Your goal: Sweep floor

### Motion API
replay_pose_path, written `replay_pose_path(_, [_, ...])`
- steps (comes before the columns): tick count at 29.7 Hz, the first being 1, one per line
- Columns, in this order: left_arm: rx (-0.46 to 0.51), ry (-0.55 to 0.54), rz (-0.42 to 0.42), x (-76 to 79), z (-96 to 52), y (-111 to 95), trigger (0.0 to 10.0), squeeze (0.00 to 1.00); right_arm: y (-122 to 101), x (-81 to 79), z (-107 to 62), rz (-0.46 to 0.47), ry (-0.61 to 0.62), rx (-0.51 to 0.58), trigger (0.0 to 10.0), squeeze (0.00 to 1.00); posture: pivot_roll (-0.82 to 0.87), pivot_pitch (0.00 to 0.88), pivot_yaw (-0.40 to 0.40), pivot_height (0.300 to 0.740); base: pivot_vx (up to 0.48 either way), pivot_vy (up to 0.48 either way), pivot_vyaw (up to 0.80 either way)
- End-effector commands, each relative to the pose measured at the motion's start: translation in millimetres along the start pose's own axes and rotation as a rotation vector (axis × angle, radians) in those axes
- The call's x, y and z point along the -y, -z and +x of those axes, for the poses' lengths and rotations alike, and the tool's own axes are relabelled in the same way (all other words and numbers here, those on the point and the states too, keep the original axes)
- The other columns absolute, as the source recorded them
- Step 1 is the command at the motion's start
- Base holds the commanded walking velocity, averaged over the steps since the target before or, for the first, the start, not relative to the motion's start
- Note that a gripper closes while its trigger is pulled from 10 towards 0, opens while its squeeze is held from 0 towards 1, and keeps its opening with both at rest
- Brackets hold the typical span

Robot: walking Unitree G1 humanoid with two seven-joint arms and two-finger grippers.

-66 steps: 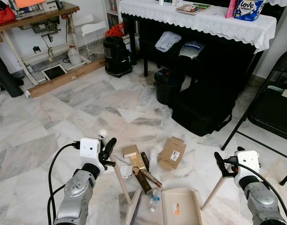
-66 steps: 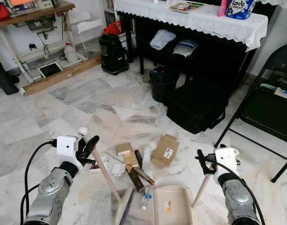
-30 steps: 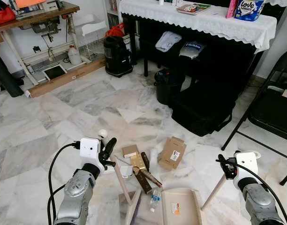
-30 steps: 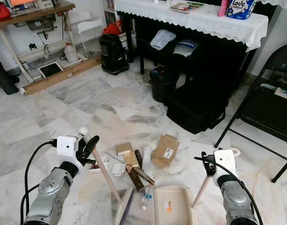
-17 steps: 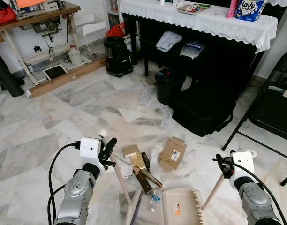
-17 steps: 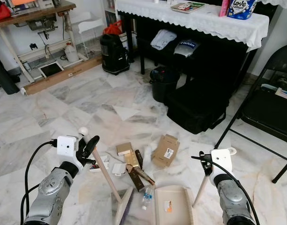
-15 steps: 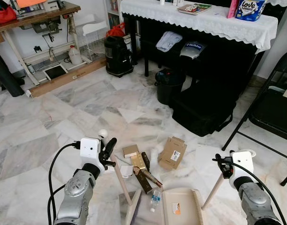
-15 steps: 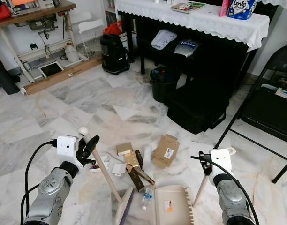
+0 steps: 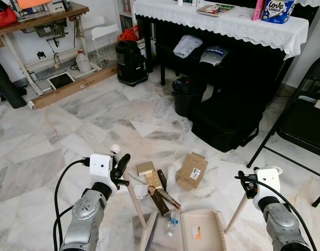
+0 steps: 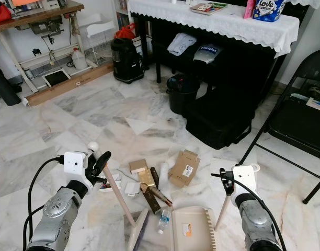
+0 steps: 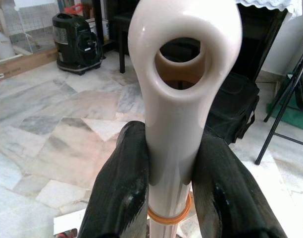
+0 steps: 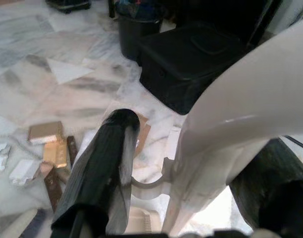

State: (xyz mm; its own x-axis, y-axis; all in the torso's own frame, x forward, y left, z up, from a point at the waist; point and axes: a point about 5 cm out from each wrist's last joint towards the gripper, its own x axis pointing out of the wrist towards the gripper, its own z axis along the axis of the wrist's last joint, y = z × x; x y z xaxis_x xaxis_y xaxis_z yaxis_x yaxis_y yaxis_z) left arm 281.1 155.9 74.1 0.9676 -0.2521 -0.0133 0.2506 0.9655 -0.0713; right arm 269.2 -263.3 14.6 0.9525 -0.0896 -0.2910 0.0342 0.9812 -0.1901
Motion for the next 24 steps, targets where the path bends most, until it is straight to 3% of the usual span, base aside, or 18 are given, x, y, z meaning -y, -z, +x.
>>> replay_pose_path(1, [0.012, 0.002, 0.023, -1.6, 2.3, -4.8, 10.0, 0.0, -11.6, 5.8, 4.2, 0.005, 0.081, 0.055, 0.0, 0.0, 0.09, 0.0, 0.036, 0.74, 0.0, 0.0, 0.0])
replay_pose_path(2, [0.013, 0.002, 0.023, -1.6, 2.3, -5.0, 10.0, 0.0, -13.1, 7.0, 4.8, 0.02, 0.102, 0.063, 0.0, 0.0, 0.09, 0.0, 0.036, 0.74, 0.0, 0.0, 0.0])
replay_pose_path(3, [0.012, 0.009, 0.037, -1.3, 2.5, -5.3, 10.0, 0.0, -17.4, 8.5, 5.9, 0.05, 0.135, 0.09, 10.0, 0.0, 0.09, 0.0, 0.036, 0.74, 0.0, 0.0, 0.0])
replay_pose_path(20, [0.031, 0.007, 0.044, -2.6, 6.0, -11.9, 10.0, 0.0, -21.3, -1.4, 5.4, 0.078, 0.195, 0.156, 10.0, 0.0, 0.1, 0.0, 0.038, 0.74, 0.0, 0.0, 0.0])
replay_pose_path(24, [0.032, 0.006, 0.046, -3.6, 5.8, -12.2, 10.0, 0.0, -22.4, -0.6, 5.3, 0.119, 0.231, 0.169, 10.0, 0.0, 0.1, 0.0, 0.04, 0.74, 0.0, 0.0, 0.0])
